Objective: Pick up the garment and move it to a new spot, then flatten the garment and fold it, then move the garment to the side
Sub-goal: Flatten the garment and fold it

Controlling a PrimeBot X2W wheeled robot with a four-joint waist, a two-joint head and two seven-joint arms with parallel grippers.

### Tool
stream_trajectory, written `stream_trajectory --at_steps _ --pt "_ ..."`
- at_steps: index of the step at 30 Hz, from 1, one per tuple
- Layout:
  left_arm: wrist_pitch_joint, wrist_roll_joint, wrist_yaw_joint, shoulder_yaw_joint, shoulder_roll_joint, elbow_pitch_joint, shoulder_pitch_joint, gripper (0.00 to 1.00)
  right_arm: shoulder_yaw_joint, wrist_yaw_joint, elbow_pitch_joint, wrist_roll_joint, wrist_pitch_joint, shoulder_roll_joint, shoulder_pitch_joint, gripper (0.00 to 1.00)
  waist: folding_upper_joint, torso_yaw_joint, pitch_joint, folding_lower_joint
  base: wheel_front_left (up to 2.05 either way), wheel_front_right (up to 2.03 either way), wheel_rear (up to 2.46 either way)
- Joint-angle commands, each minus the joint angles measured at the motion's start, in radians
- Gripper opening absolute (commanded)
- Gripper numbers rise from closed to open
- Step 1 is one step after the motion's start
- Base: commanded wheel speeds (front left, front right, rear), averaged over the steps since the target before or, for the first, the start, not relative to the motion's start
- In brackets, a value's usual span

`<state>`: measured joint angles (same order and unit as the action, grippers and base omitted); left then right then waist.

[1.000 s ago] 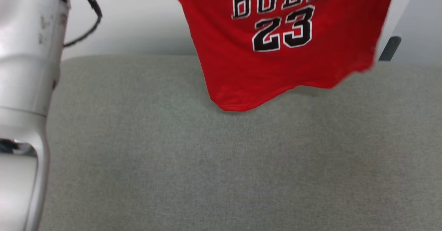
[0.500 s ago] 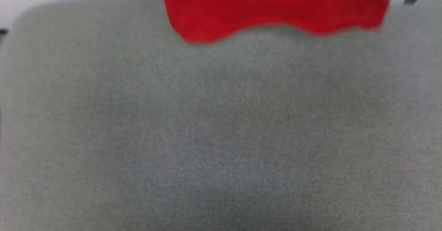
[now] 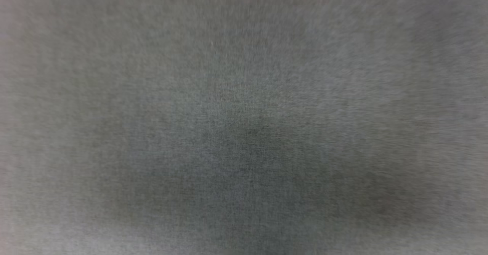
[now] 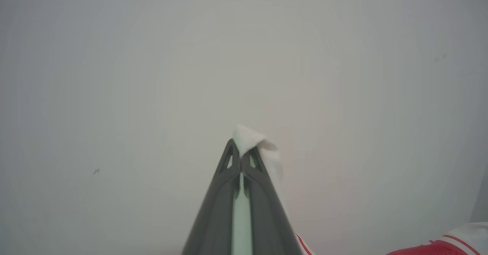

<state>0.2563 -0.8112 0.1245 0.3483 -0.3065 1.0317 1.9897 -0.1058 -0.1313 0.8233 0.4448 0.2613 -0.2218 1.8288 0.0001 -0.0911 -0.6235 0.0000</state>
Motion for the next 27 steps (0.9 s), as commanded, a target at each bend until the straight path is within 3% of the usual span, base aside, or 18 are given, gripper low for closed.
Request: stream_trajectory --at_steps 1,5,10,15,19,27 --pt "0.006 0.004 0.006 -0.003 0.001 -0.011 -0.016 0.0 -0.003 0.001 -0.007 0.015 0.004 -0.007 -0.031 0.0 -0.0001 -0.054 -0.187 0.0 0.0 0.0 0.0" --pt "0.009 0.001 0.006 -0.057 0.002 -0.065 -0.079 0.0 0.029 0.001 -0.025 0.043 0.003 -0.01 -0.071 0.0 -0.0001 -0.079 -0.232 0.0 0.0 0.0 0.0" --pt "0.009 0.016 0.006 -0.095 0.032 -0.082 -0.188 0.0 0.077 0.001 0.036 0.068 0.003 0.005 -0.132 0.0 -0.0001 -0.099 -0.236 0.0 0.0 0.0 0.0" --pt "0.009 0.016 0.006 -0.046 0.068 -0.019 -0.241 0.0 0.093 0.001 0.121 0.079 0.003 0.025 -0.14 0.0 -0.0001 -0.108 -0.223 0.0 0.0 0.0 0.0" --pt "-0.005 -0.029 0.006 0.003 0.08 -0.026 -0.268 0.0 0.072 0.001 0.118 0.032 0.004 0.021 -0.137 0.0 -0.0001 -0.117 -0.204 0.0 0.0 0.0 0.0" --pt "-0.071 -0.145 0.006 0.137 0.049 -0.14 -0.432 0.0 -0.09 0.001 0.079 -0.162 0.004 -0.06 -0.254 0.0 -0.0001 -0.145 -0.098 0.0 0.0 0.0 0.0"
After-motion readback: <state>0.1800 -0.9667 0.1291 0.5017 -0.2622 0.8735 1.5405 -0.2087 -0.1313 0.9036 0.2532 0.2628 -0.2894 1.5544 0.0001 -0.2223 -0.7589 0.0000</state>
